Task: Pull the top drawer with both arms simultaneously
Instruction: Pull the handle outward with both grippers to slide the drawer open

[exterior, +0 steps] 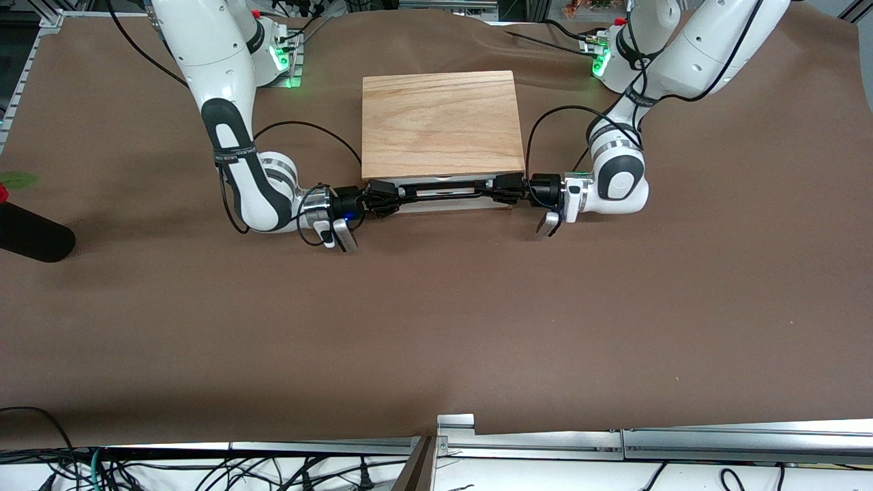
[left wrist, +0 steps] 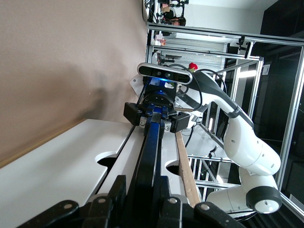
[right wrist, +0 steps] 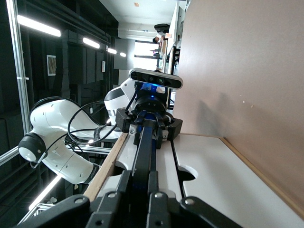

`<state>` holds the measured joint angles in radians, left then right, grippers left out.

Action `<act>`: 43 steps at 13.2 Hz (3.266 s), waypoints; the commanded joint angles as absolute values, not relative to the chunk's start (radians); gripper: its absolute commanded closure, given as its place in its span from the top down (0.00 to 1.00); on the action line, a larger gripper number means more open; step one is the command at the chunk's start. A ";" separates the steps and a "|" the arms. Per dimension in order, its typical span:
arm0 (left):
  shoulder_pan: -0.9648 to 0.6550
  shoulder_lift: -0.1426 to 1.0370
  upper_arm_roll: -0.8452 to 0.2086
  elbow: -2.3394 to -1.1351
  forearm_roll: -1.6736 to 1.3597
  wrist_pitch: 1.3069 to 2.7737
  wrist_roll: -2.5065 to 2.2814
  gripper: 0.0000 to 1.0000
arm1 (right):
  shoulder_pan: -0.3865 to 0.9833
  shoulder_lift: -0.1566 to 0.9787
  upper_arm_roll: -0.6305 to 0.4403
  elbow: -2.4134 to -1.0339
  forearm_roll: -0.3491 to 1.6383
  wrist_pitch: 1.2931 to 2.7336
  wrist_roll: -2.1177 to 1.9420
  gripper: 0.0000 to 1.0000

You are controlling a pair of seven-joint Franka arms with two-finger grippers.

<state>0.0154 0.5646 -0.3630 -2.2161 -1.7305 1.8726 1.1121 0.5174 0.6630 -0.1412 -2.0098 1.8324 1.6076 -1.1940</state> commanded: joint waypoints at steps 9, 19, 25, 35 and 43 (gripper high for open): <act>0.021 0.534 -0.374 -2.180 -1.721 1.858 0.945 0.00 | 0.440 0.745 -0.149 -1.793 1.852 1.621 -1.144 0.06; 0.005 0.558 -0.312 -2.050 -1.690 1.864 0.681 0.00 | 0.417 0.831 -0.159 -1.666 1.847 1.655 -1.088 0.06; -0.038 0.623 -0.246 -1.933 -1.657 1.862 0.614 0.00 | 0.413 0.910 -0.169 -1.579 1.848 1.669 -1.088 0.06; -0.040 0.712 -0.206 -1.790 -1.608 1.852 0.525 0.00 | 0.387 0.983 -0.209 -1.460 1.842 1.683 -1.048 0.06; -0.020 0.709 -0.204 -1.837 -1.605 1.816 0.541 0.99 | 0.377 1.006 -0.212 -1.419 1.841 1.694 -1.029 0.07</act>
